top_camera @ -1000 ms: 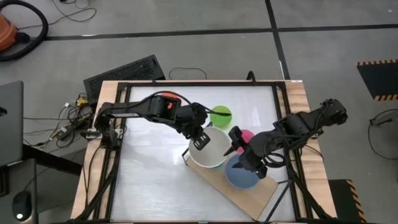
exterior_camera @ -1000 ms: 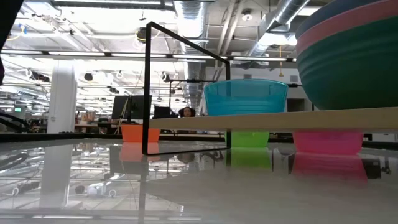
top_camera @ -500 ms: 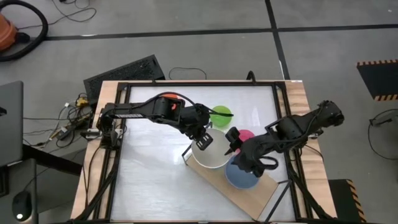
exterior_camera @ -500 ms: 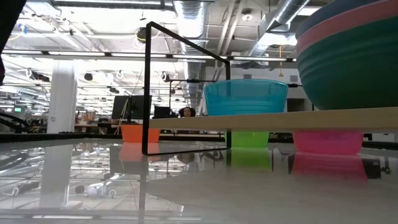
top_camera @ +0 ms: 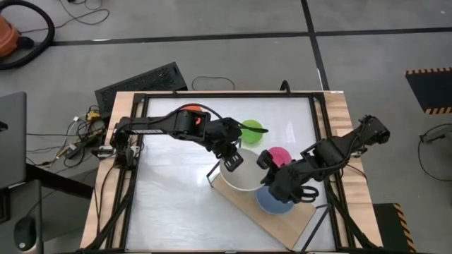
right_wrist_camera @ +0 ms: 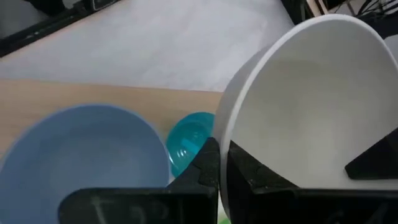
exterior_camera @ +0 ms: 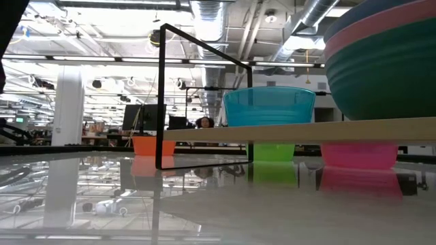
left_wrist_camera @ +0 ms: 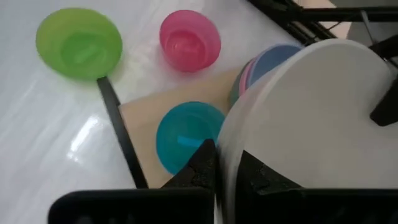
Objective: Place and stack bowls onto a shelf
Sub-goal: Stack the large white bowl on the large light blue bowl on the shelf, then move the small pink bowl to the top center table
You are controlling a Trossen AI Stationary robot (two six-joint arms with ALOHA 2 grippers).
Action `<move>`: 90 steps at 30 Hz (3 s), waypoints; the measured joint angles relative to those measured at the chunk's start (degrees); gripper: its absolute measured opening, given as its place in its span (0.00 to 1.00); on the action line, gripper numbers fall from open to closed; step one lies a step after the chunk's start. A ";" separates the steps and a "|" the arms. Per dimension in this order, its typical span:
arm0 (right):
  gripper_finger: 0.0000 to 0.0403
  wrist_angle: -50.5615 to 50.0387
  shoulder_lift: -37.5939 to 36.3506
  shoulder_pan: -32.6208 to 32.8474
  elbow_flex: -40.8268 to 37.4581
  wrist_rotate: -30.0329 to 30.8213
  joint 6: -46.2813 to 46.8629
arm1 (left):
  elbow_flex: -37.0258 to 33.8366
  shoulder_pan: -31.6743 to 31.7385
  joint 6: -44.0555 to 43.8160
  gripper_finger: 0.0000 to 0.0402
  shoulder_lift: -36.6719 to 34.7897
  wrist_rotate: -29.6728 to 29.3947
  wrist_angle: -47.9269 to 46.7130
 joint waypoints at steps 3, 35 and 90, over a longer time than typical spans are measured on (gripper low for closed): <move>0.07 -0.15 0.01 0.00 0.02 0.05 0.23 | 0.00 -0.10 1.46 0.04 -0.01 -1.24 0.82; 0.07 -14.53 -6.65 15.95 -2.75 1.69 35.11 | 7.08 0.85 20.08 0.48 -5.43 -12.37 4.07; 0.43 12.70 -17.44 17.80 -25.98 5.91 37.97 | 7.06 0.78 18.07 0.48 -5.33 -13.61 3.72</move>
